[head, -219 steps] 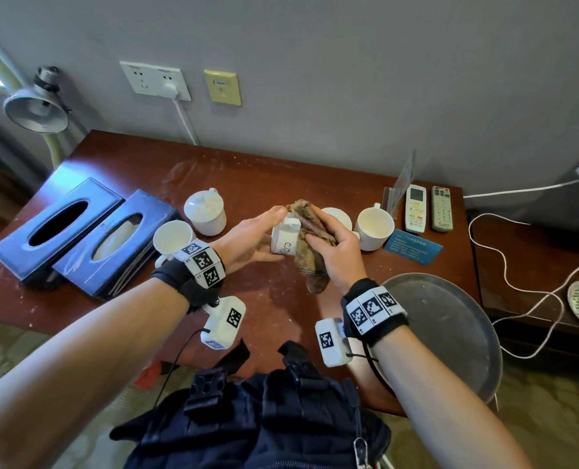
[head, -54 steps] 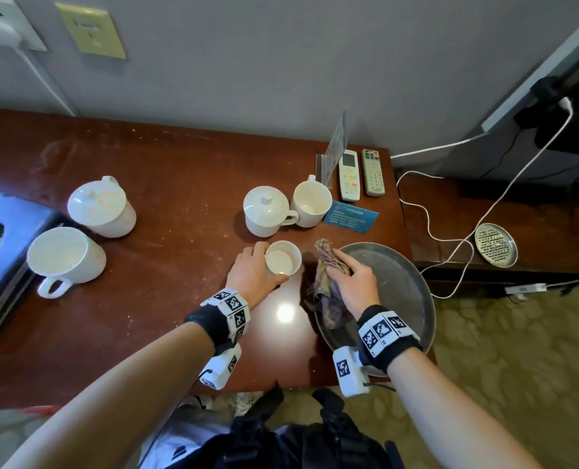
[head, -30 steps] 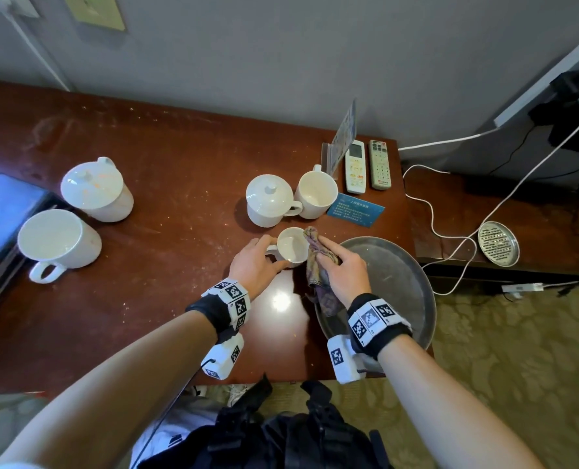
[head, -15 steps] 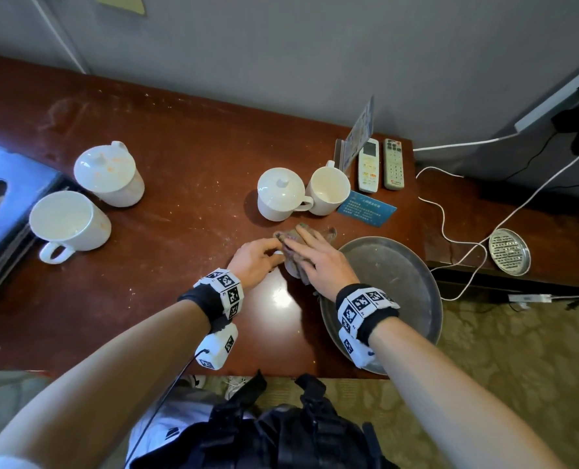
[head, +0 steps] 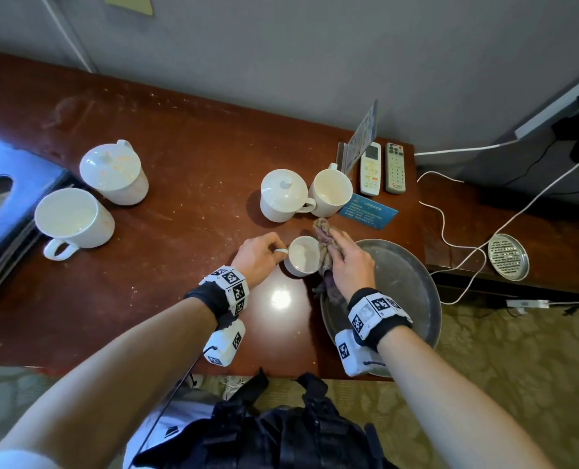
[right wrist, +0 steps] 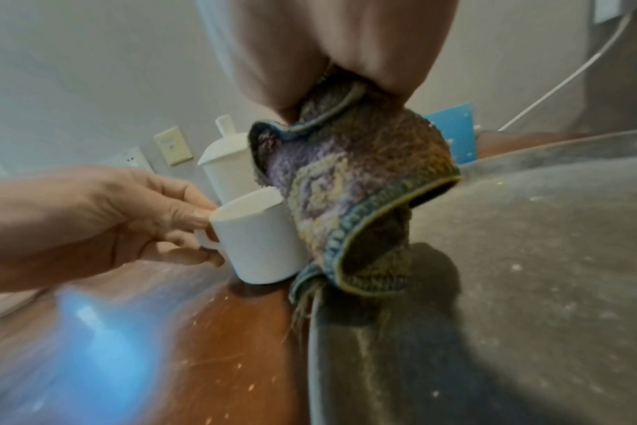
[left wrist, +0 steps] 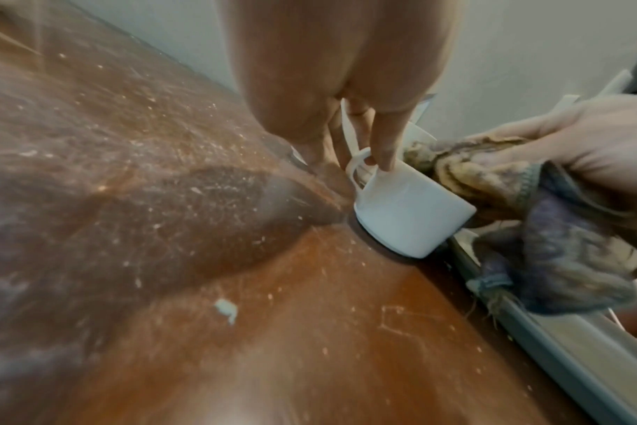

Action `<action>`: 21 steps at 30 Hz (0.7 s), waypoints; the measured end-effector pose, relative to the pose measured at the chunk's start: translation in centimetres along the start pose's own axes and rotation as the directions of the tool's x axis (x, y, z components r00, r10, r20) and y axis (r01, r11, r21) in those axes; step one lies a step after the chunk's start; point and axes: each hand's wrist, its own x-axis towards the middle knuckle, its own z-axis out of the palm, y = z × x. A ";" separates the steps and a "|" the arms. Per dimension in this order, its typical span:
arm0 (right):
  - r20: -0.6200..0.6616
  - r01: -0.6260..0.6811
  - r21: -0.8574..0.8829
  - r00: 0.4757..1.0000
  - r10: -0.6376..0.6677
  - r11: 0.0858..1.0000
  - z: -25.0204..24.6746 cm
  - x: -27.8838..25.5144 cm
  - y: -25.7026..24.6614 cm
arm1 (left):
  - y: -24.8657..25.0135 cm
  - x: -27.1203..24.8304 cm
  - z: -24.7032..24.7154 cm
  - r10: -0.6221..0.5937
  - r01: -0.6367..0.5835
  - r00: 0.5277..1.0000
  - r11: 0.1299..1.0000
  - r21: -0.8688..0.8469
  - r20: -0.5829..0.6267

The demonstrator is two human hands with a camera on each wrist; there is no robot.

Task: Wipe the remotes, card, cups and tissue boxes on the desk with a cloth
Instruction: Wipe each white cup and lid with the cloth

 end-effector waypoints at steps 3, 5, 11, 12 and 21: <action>-0.045 -0.039 0.045 0.998 0.041 0.998 -1.3 -0.5 0.6 | 0.4 0.9 -0.7 -0.006 0.006 1.000 1.000 -0.016 -0.020; -0.072 -0.034 0.079 0.997 0.039 0.996 -1.7 -0.9 0.7 | 0.7 1.6 -1.0 -0.021 0.020 0.999 1.000 -0.016 -0.029; -0.089 -0.018 0.201 0.995 0.036 0.979 -1.7 -1.8 0.0 | 0.5 2.9 -1.4 -0.056 0.053 0.998 0.995 -0.081 -0.038; -0.088 -0.012 0.219 0.996 0.032 0.976 -1.7 -1.9 -0.2 | 0.5 2.9 -1.5 -0.058 0.054 0.998 0.995 -0.088 -0.038; -0.033 0.100 0.292 0.995 -0.095 0.951 -0.8 -2.7 -2.7 | 0.4 1.4 -3.3 -0.082 0.067 0.992 0.987 -0.147 -0.098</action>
